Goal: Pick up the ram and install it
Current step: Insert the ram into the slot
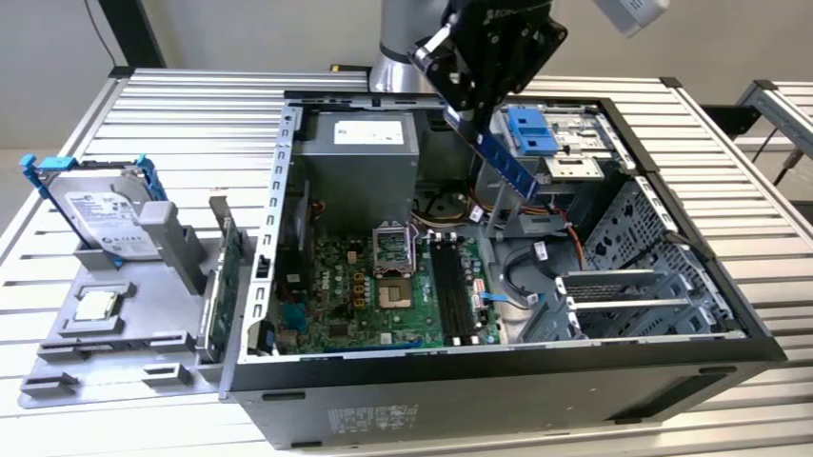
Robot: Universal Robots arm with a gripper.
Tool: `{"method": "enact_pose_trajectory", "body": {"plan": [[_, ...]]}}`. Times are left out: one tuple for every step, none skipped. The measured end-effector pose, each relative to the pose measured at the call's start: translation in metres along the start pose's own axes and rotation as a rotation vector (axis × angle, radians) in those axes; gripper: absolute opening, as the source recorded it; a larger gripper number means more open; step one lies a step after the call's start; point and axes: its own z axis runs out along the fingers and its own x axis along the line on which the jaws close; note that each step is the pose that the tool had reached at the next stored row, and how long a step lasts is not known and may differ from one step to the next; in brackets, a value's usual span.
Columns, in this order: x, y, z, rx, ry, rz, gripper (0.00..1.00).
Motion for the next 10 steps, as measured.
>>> {"method": "enact_pose_trajectory", "body": {"plan": [[0.0,0.0,0.0002,0.0006,-0.0001,0.014,0.0],[-0.0001,0.0,0.0003,0.0014,-0.0001,0.029,0.0],[-0.0001,0.0,0.0005,0.0022,-0.0003,0.047,0.0],[0.0,0.0,0.0008,0.0031,-0.0004,0.066,0.0],[0.0,0.0,0.0011,0.0039,-0.0006,0.084,0.0],[0.0,0.0,0.0014,0.0047,-0.0007,0.103,0.0],[0.0,0.0,0.0017,0.0055,-0.0009,0.121,0.0],[0.0,0.0,0.002,0.0064,-0.0009,0.139,0.0],[0.0,0.0,0.0023,0.0073,-0.0011,0.157,0.0],[0.0001,0.0,0.0028,0.0082,-0.0012,0.176,0.0]]}}
